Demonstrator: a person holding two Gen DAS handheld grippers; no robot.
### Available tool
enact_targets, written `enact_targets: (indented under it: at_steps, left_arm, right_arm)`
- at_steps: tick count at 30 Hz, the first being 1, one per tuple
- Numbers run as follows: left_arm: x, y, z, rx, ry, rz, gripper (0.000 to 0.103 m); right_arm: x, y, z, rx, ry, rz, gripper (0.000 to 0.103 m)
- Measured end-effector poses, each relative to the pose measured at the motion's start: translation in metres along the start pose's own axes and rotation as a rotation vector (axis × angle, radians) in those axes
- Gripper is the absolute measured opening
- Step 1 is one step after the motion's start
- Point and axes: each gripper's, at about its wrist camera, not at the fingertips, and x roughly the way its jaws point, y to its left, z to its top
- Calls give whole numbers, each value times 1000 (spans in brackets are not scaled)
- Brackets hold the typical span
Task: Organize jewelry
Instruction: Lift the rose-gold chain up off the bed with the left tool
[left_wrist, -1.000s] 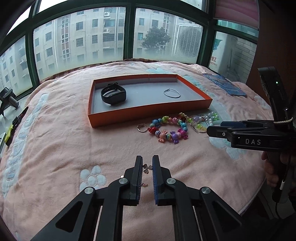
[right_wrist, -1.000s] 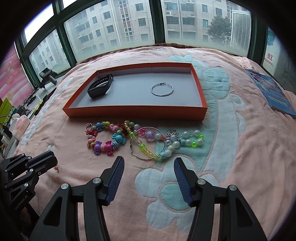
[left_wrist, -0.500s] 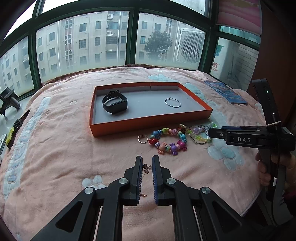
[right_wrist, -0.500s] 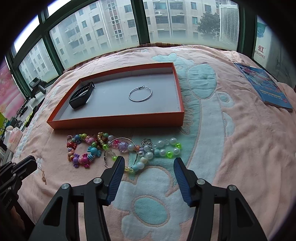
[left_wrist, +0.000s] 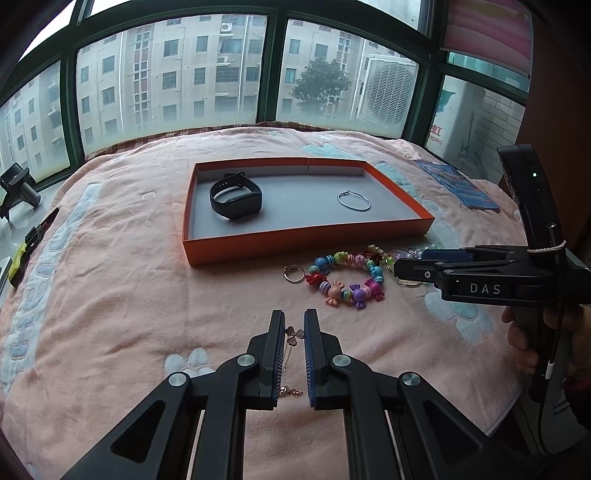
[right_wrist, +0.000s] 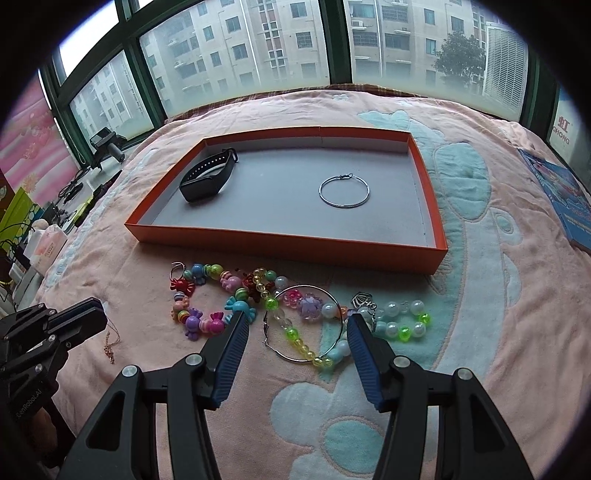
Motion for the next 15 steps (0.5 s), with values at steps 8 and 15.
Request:
enact_targets:
  at_steps: [8, 15]
  left_arm:
    - [2, 4, 0, -13, -3, -7, 11]
    - [2, 8, 0, -26, -6, -7, 11]
  right_arm:
    - [3, 2, 3, -2, 8, 13, 61]
    - [6, 0, 1, 19, 25, -6, 61]
